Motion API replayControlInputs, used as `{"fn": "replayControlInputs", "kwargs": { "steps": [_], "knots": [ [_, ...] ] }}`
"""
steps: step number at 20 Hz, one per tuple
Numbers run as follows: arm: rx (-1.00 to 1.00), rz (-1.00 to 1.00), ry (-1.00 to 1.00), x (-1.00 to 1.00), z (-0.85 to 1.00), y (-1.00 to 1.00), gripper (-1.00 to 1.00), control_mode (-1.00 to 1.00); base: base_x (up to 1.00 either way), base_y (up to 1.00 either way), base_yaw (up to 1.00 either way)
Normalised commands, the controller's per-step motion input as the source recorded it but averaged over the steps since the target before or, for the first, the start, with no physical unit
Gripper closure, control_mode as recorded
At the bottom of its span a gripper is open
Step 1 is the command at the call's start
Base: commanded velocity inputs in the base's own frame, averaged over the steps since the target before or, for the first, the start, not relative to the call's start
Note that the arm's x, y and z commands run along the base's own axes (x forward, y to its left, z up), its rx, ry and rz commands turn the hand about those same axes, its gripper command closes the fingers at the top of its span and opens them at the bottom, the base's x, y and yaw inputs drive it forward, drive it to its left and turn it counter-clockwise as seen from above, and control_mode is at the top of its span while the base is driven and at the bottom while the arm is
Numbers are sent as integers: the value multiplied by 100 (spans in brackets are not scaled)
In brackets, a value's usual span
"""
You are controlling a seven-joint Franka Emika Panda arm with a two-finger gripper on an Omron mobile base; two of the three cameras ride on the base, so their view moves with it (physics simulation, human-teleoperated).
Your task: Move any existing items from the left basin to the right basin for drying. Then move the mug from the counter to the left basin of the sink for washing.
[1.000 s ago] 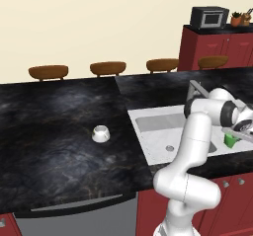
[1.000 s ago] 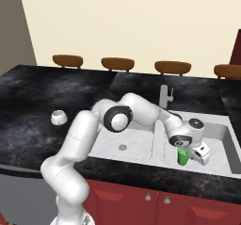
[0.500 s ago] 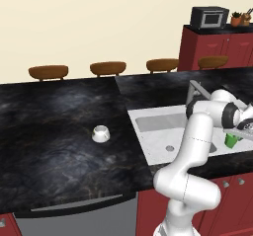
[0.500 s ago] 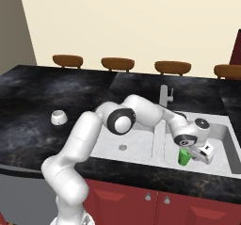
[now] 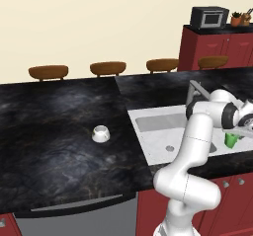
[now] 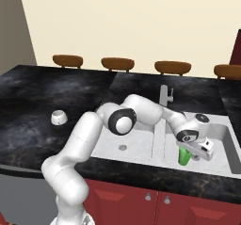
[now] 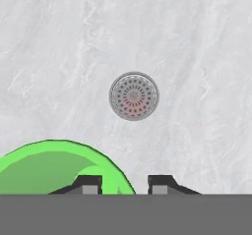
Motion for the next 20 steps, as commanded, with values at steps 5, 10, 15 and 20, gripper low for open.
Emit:
{"fn": "replayControlInputs", "kwargs": {
  "steps": [5,10,15,20],
  "knots": [
    [0,3,1,0,3,0,-100,-100,0,0,0],
    [0,1,0,0,23,0,-100,-100,0,0,0],
    [0,0,2,0,40,2,-100,-100,0,0,0],
    [0,0,3,0,43,3,-100,-100,0,0,0]
  ]
}}
